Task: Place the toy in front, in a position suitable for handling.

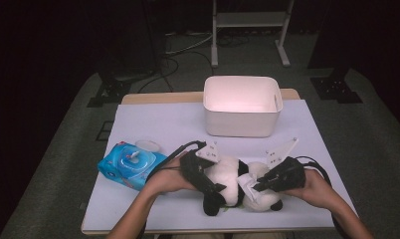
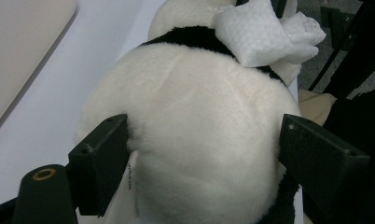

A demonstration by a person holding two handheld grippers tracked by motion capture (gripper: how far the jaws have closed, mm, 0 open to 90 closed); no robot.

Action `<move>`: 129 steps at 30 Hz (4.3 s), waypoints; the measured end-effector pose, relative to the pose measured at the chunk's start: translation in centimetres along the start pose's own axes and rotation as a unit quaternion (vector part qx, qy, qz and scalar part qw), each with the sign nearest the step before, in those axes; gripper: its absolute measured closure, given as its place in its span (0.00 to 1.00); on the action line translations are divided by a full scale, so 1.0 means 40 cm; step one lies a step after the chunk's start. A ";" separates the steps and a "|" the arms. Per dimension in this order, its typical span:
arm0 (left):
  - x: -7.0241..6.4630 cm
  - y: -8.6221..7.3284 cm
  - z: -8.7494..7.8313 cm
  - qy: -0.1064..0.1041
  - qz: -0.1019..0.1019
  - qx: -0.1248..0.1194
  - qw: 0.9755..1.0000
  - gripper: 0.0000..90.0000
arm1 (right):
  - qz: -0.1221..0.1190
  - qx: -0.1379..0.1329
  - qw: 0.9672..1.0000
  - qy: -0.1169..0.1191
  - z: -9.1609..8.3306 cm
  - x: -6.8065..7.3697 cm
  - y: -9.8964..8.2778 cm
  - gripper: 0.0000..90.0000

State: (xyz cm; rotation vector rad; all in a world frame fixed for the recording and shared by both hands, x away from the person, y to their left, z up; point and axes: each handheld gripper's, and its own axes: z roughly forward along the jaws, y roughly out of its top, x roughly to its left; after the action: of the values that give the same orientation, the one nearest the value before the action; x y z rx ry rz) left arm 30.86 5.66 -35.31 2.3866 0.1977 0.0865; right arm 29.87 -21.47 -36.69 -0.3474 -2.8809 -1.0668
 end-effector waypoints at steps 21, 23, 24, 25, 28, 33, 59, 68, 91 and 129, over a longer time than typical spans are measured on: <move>-0.011 0.000 -0.016 0.022 -0.001 -0.015 1.000 0.20 | -0.004 -0.011 0.999 -0.030 -0.003 -0.004 -0.009 0.92; -0.008 0.011 -0.012 0.023 0.000 -0.018 1.000 0.19 | -0.001 -0.017 0.999 -0.031 -0.007 0.000 -0.020 0.92; -0.008 0.014 -0.010 0.023 0.000 -0.020 1.000 0.19 | -0.003 -0.019 0.999 -0.030 -0.009 0.000 -0.025 0.92; -0.007 0.016 -0.007 0.024 0.000 -0.017 1.000 0.19 | 0.000 -0.020 0.999 -0.033 -0.011 0.004 -0.027 0.92; -0.002 0.012 0.002 0.021 -0.003 0.000 1.000 0.19 | -0.013 -0.024 0.999 -0.038 -0.019 0.014 -0.015 0.92; -0.009 0.000 0.001 0.017 0.004 -0.003 1.000 0.19 | -0.037 -0.021 0.999 -0.033 0.000 0.024 0.027 0.92; -0.014 -0.015 -0.007 0.016 -0.003 0.004 1.000 0.19 | 0.038 -0.028 0.997 -0.061 -0.108 0.001 -0.140 0.91; -0.018 -0.022 -0.012 0.008 -0.003 0.004 1.000 0.19 | 0.009 -0.046 0.997 -0.066 -0.098 -0.022 -0.059 0.91; -0.017 0.006 -0.010 0.000 0.000 0.013 1.000 0.20 | -0.014 -0.049 0.998 -0.037 -0.056 0.005 -0.031 0.91; -0.033 -0.008 -0.015 0.009 0.000 0.007 1.000 0.20 | 0.004 -0.051 0.998 -0.047 -0.064 -0.046 -0.017 0.91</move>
State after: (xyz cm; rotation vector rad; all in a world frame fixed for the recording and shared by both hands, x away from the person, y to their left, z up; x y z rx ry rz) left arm 29.45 6.09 -35.09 2.4007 0.2065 0.1079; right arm 31.41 -24.01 -35.40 -0.4232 -2.9094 -1.2323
